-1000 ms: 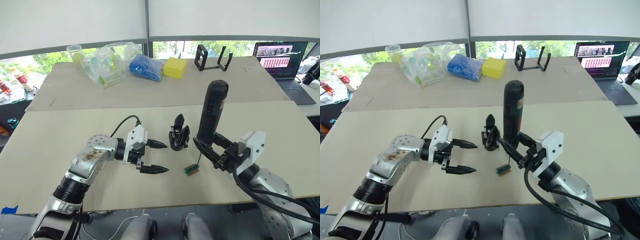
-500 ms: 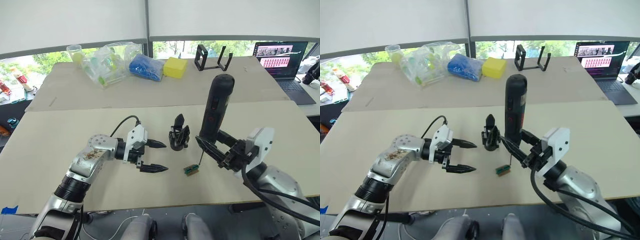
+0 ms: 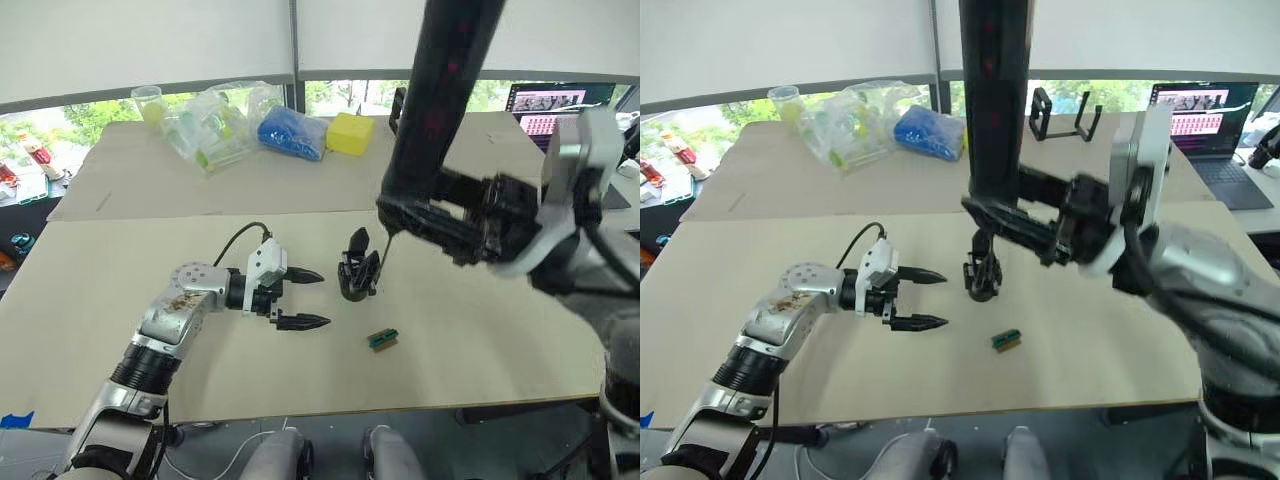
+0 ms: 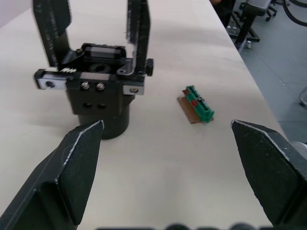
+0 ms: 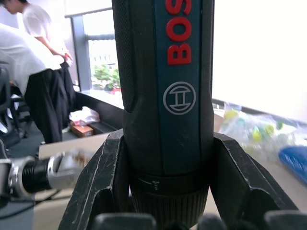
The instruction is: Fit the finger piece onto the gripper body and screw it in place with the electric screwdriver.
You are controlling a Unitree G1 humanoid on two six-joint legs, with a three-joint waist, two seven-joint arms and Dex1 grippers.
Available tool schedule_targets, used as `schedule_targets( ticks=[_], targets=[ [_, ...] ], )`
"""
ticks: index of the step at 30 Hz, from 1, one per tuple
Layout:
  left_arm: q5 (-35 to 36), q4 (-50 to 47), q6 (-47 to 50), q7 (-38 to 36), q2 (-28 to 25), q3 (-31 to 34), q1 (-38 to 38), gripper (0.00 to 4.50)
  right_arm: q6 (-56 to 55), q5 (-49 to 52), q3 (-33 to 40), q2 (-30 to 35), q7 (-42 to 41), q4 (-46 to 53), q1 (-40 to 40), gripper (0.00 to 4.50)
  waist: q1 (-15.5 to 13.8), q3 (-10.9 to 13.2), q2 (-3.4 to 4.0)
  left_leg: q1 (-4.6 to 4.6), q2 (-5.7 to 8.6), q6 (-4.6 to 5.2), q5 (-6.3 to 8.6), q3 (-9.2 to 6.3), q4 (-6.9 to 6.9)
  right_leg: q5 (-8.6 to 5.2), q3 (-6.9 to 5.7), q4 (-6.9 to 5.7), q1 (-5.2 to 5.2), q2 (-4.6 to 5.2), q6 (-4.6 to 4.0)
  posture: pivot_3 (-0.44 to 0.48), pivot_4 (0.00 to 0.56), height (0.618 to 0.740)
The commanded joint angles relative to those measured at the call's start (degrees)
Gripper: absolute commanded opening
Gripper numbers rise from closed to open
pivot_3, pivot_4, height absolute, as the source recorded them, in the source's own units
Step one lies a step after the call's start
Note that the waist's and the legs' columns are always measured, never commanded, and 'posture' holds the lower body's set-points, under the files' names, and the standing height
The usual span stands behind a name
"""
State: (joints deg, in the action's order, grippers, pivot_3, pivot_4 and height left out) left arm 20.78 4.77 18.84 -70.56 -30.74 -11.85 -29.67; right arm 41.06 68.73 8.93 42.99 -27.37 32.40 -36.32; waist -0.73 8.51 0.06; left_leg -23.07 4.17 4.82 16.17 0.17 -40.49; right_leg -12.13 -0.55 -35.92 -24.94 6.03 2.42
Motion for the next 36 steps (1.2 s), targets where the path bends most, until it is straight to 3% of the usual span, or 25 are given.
schedule_targets(
  ticks=[1,16,36],
  targets=[
    [-1.0,2.4,-3.1,0.9,1.4,1.2,-2.2,4.5,0.5,-2.3,-2.7,-2.5,-0.2,-4.9,-6.1,1.91,0.0,0.0,-0.02,-0.1,0.02,0.01,-0.01,0.0,0.0,0.0,-0.01,-0.01,-0.07,0.01,0.0,0.0,0.15,0.74],
    [-4.0,8.5,-7.8,2.3,4.8,0.9,-4.3,4.5,-4.8,-21.4,-10.5,-9.3,-12.3,-12.9,-7.6,1.91,0.1,0.0,-0.02,-0.39,0.08,0.08,0.02,0.0,-0.26,0.03,-0.13,-0.26,-0.22,-0.04,0.04,0.0,0.15,0.74],
    [-6.6,13.0,-9.8,2.1,7.8,0.3,-7.2,4.5,-4.5,-28.0,-9.6,-11.0,-16.8,-14.3,-6.2,1.91,0.1,0.0,-0.02,-0.39,0.09,0.07,0.02,0.0,-0.29,0.03,-0.13,-0.28,-0.24,-0.06,0.05,0.0,0.15,0.74]
  ],
)
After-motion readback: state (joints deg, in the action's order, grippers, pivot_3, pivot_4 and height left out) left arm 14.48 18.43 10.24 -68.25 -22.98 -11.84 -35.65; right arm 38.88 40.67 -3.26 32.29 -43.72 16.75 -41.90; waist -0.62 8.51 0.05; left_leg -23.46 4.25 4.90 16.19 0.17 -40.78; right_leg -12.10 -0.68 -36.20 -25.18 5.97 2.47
